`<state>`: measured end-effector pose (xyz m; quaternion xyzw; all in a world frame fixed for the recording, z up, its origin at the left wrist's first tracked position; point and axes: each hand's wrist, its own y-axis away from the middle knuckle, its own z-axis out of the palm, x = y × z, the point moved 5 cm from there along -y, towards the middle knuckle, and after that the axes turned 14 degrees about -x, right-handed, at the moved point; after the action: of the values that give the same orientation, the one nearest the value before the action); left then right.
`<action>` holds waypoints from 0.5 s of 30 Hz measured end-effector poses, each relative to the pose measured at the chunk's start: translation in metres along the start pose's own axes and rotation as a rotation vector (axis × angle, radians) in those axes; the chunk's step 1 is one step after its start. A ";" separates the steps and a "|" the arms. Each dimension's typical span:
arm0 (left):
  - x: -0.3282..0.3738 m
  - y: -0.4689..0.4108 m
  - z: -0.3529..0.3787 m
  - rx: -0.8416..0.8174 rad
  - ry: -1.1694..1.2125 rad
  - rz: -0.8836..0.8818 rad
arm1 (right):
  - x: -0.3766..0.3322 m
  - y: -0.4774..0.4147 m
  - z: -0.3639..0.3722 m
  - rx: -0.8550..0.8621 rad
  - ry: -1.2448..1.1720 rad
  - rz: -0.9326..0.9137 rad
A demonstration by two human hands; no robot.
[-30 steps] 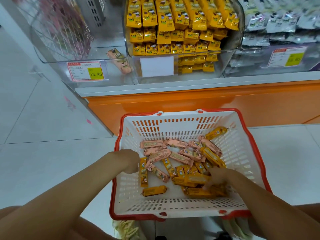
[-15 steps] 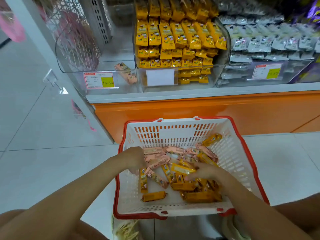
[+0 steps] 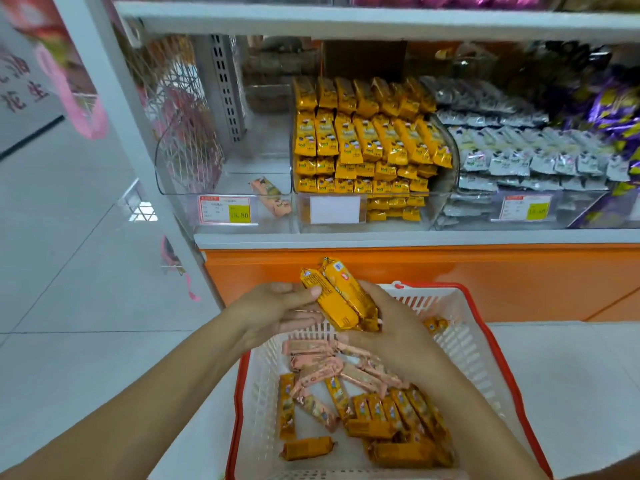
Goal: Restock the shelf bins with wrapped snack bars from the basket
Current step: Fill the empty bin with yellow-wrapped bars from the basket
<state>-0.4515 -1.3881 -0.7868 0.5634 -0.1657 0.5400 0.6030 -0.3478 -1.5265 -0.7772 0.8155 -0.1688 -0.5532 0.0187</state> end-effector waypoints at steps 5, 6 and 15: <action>0.005 -0.004 0.001 -0.078 0.196 0.011 | -0.007 0.005 -0.015 0.014 -0.063 -0.057; 0.006 -0.006 0.003 -0.098 0.232 0.018 | -0.008 0.006 -0.017 0.011 -0.086 -0.058; 0.031 -0.017 0.032 -0.312 0.281 0.129 | -0.010 0.009 -0.030 0.113 -0.105 -0.092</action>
<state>-0.4127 -1.3973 -0.7601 0.3706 -0.1975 0.6185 0.6641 -0.3264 -1.5366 -0.7552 0.7922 -0.1626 -0.5850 -0.0617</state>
